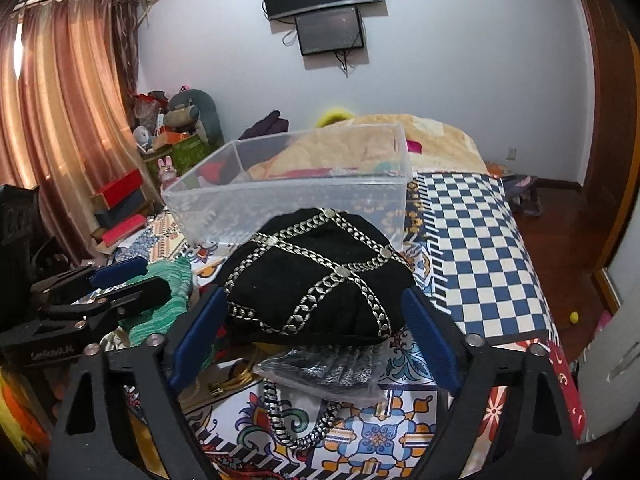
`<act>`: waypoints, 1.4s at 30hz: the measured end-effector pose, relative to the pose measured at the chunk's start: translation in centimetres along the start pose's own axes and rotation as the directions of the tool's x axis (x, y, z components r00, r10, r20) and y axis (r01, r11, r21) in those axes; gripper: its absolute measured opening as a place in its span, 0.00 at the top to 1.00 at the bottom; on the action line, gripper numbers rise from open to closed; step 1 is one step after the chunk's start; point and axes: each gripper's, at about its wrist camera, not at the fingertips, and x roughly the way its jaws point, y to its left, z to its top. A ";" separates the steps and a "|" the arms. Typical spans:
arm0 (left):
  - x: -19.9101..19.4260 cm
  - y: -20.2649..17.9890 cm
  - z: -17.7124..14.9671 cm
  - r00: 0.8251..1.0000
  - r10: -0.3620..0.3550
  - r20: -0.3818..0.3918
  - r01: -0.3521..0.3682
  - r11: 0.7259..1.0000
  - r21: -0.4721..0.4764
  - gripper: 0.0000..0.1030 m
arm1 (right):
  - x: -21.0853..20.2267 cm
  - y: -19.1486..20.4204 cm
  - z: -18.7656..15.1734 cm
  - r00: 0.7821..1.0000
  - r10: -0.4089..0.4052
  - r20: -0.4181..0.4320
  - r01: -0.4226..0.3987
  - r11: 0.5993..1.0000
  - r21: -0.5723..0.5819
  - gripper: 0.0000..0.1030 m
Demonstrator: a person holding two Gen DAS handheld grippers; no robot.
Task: Organize soft objects
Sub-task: 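Grasp the green knitted glove with the left tool while the right tool grasps the black chain-patterned hat, then carry the glove and hat over the clear box while both tools open to drop them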
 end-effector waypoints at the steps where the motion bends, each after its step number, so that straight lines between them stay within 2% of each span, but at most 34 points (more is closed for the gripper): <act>1: 0.1 -0.2 0.0 1.000 -0.001 -0.004 0.001 1.000 0.011 0.45 | 0.1 0.0 0.0 1.000 0.003 -0.003 -0.003 1.000 0.004 0.18; 7: 0.9 -0.5 -0.5 0.999 0.012 -0.034 -0.011 0.999 0.037 0.60 | -0.3 0.3 0.0 1.000 0.007 0.012 -0.007 1.000 -0.003 0.29; 15: 0.2 -0.7 -0.5 1.000 0.026 -0.006 -0.026 0.998 0.049 0.76 | -0.4 0.7 0.2 1.000 0.023 0.014 -0.022 1.000 -0.021 0.62; 18: -0.2 -0.8 -0.2 1.000 0.020 0.008 -0.020 0.999 0.046 0.88 | -0.6 0.8 0.4 0.999 0.019 0.028 -0.018 0.999 -0.026 0.70; 23: -1.0 -0.7 0.4 1.000 -0.006 0.029 0.005 1.000 0.030 0.93 | -1.4 0.9 1.2 0.998 0.023 0.061 -0.022 1.000 -0.021 0.73; 27: -1.8 -0.9 1.0 0.998 0.011 0.060 -0.013 0.999 0.037 0.95 | -2.1 0.8 2.1 0.995 0.024 0.099 -0.022 1.000 -0.020 0.76; 34: -3.3 -1.0 2.7 0.993 0.015 0.119 -0.020 0.999 0.039 0.95 | -3.2 1.1 3.8 0.986 0.029 0.164 -0.024 0.999 -0.034 0.77; 42: -4.4 -0.7 6.3 0.973 0.061 0.224 -0.080 0.994 0.074 0.95 | -3.4 1.4 6.1 0.972 0.024 0.233 -0.013 0.999 -0.046 0.77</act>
